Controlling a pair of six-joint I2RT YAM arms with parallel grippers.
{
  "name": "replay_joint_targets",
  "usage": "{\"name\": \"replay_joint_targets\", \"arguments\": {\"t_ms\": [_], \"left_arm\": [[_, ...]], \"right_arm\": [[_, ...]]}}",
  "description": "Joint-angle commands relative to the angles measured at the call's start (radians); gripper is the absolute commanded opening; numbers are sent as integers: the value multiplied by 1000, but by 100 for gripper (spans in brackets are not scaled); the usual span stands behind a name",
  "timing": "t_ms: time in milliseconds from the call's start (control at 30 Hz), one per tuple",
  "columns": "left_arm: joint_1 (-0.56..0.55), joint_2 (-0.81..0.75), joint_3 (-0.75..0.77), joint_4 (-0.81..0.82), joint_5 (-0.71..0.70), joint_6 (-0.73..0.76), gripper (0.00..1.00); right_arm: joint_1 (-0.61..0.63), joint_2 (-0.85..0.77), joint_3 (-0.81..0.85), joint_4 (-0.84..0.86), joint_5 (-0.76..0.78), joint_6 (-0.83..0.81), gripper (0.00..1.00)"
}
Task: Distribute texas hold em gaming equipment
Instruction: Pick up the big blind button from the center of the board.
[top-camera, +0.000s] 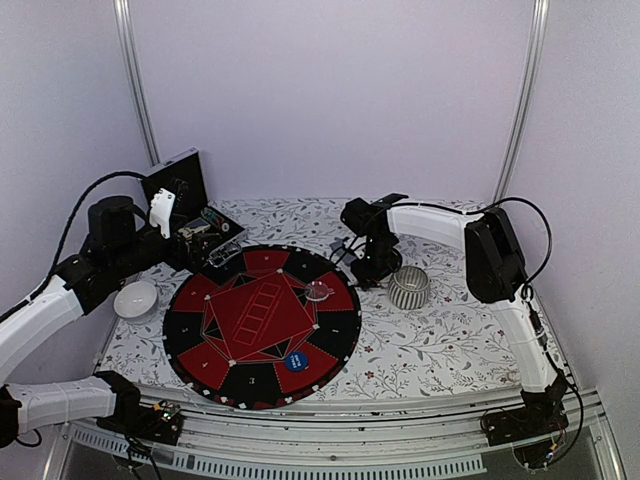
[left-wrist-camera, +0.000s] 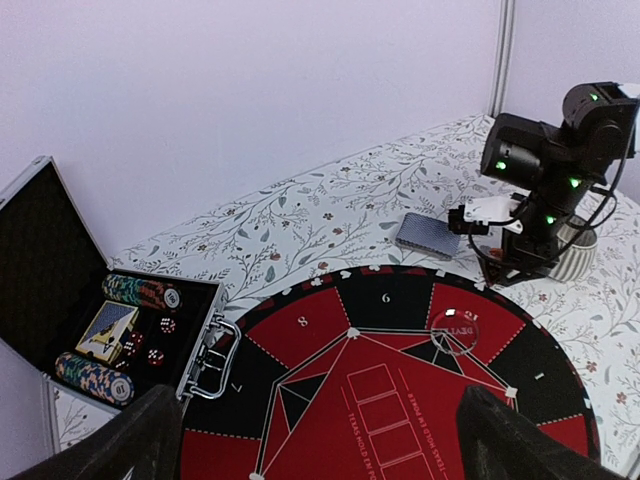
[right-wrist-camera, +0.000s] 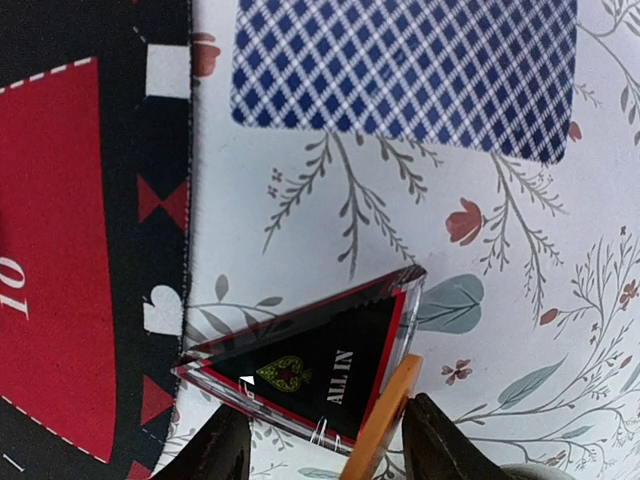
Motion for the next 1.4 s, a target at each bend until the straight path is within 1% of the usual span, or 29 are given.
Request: {"name": "replay_joint_targets", "arguments": {"t_ms": [0, 200, 467, 700, 867, 900, 1033, 1067, 1133, 1233, 1367], "left_arm": [[-7, -5, -10, 8, 14, 12, 98], [-7, -7, -10, 8, 15, 11, 98], [-7, -7, -10, 7, 15, 10, 98], [-7, -9, -10, 7, 17, 10, 98], [-7, -7, -10, 7, 19, 10, 98], [-7, -7, -10, 8, 19, 10, 98], [-7, -7, -9, 8, 19, 10, 98], [-7, -7, -10, 8, 20, 10, 98], [-7, -7, -10, 7, 20, 10, 98], [-7, -7, -10, 8, 20, 9, 98], [-7, -7, -10, 7, 22, 10, 98]], "right_arm": [[-4, -46, -37, -14, -10, 9, 49], [-5, -68, -38, -30, -20, 10, 41], [-6, -78, -34, -37, -5, 9, 39], [-5, -78, -33, -49, 23, 9, 23], [-5, -78, -18, -64, 23, 9, 22], [-5, -111, -12, -68, 25, 10, 22], [-5, -122, 1, -80, 27, 9, 20], [-5, -123, 3, -85, 27, 9, 15], [-5, -125, 3, -93, 33, 10, 12], [-5, -127, 3, -98, 34, 9, 4], [-5, -131, 5, -97, 37, 10, 3]]}}
